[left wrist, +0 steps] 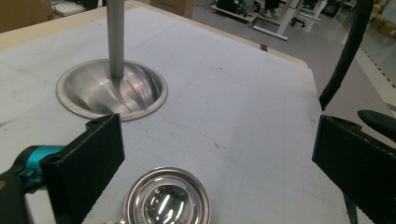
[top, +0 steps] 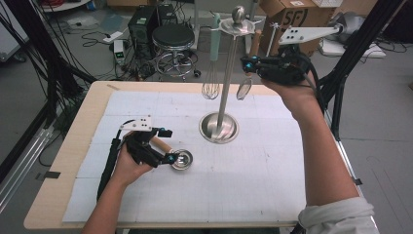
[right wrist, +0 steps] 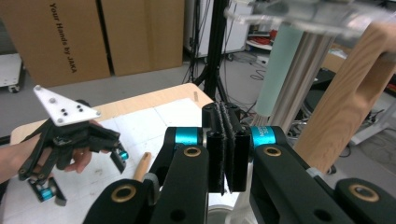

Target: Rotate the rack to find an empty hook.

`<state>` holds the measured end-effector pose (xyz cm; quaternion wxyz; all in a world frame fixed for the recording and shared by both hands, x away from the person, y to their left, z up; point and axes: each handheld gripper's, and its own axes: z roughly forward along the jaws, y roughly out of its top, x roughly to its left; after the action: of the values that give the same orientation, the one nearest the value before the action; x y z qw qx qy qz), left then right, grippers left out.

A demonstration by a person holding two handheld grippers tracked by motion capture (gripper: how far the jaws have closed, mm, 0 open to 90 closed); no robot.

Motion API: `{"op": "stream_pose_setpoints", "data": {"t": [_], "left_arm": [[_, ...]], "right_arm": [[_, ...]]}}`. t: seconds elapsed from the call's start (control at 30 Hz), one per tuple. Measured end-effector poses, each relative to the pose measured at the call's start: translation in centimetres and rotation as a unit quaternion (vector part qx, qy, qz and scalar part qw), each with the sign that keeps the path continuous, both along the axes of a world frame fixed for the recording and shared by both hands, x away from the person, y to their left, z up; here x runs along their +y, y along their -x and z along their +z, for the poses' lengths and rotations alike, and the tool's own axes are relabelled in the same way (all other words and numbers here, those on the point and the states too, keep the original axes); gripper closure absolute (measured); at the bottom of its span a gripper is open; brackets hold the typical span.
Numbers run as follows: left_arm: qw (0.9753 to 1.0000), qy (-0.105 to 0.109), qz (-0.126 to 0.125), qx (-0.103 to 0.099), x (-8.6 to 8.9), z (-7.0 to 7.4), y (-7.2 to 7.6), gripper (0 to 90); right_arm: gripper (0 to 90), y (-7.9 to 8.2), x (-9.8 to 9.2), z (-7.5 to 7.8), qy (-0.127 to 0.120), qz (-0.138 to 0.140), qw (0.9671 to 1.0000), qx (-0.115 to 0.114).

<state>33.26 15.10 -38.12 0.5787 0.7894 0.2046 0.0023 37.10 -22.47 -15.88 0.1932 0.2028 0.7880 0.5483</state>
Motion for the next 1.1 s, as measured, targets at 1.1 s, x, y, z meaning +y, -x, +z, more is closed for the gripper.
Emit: {"op": "stream_pose_setpoints", "data": {"t": [1.1], "left_arm": [[1.0000, -0.006, 0.001, -0.005, 0.0, 0.0, 0.1, 2.8]], "right_arm": [[89.4, -1.3, 4.9, 3.1, 0.004, -0.036, 0.9992, -0.016]]}}
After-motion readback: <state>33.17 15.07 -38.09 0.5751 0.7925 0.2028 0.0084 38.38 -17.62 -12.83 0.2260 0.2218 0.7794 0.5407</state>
